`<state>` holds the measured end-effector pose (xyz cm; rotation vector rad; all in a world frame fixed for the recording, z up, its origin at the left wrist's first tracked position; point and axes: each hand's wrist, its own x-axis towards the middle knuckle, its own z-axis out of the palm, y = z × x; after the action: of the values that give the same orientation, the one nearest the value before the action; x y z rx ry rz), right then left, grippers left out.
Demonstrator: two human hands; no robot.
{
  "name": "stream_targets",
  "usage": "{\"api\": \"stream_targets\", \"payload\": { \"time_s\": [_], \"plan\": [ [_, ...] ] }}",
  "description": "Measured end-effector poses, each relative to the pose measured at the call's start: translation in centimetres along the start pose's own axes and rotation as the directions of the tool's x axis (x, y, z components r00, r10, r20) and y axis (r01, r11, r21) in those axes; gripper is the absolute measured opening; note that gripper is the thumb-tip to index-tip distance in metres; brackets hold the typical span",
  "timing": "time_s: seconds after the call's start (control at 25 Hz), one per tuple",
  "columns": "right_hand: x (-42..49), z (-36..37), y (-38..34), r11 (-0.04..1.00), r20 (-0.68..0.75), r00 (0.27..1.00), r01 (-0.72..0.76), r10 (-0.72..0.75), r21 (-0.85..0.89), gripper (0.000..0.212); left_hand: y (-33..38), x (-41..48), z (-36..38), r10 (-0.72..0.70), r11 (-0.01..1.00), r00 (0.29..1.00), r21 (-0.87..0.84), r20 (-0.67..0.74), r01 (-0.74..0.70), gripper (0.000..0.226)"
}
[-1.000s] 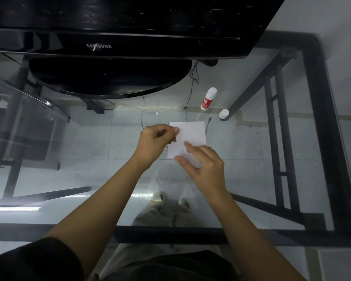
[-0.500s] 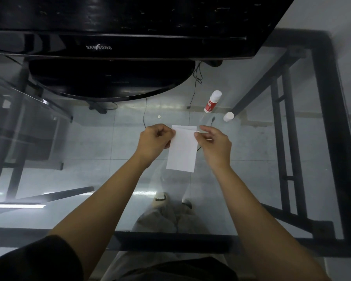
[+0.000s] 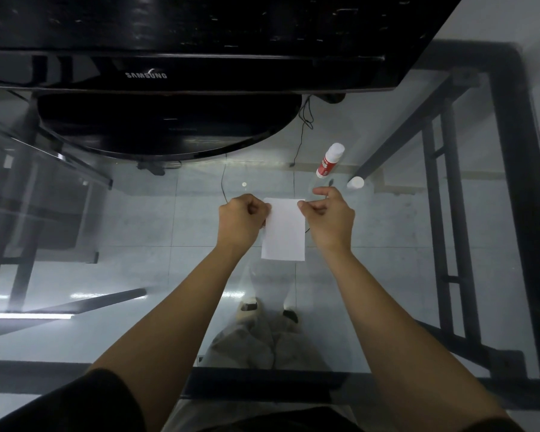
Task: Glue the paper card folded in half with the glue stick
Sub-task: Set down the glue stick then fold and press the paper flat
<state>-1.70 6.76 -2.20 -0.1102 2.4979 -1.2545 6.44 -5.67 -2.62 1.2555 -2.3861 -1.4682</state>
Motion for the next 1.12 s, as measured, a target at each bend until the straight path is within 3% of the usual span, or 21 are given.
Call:
{"api": "stream_targets", "payload": {
  "time_s": [0.64,0.72,0.8,0.88,0.96,1.04,1.12],
  "plan": [
    [-0.1,0.9,0.0,0.986,-0.059,0.995,0.074,-0.083,-0.148,0.034,1.9,0.7,0.6,-0.196,0.969,0.980,0.149,-0.034,0.199,0.017],
    [-0.2,0.7,0.4,0.963,-0.019,0.984,0.169,-0.177,-0.208,0.031,2.1,1.1,0.5,-0.236,0.959,0.972,0.159,-0.015,0.235,0.016],
    [-0.6,0.2,1.4,0.863,0.134,0.919,0.395,-0.371,-0.314,0.030,2.2,1.4,0.4,-0.261,0.952,0.965,0.164,0.001,0.257,0.015],
    [-1.1,-0.4,2.7,0.686,0.363,0.802,0.595,-0.474,-0.419,0.038,2.4,1.5,0.3,-0.263,0.951,0.965,0.172,0.010,0.258,0.016],
    [-1.3,-1.0,3.7,0.538,0.560,0.727,0.679,-0.398,-0.499,0.050,2.3,1.5,0.5,-0.266,0.950,0.964,0.174,0.017,0.259,0.016],
    [-1.4,-1.2,4.4,0.444,0.621,0.706,0.703,-0.341,-0.555,0.056,2.2,1.4,0.4,-0.232,0.953,0.973,0.200,0.007,0.226,0.015],
    [-1.4,-1.2,4.5,0.402,0.628,0.709,0.703,-0.323,-0.587,0.057,1.5,0.9,0.0,0.037,0.956,0.999,0.293,-0.032,-0.026,0.015]
  ]
}}
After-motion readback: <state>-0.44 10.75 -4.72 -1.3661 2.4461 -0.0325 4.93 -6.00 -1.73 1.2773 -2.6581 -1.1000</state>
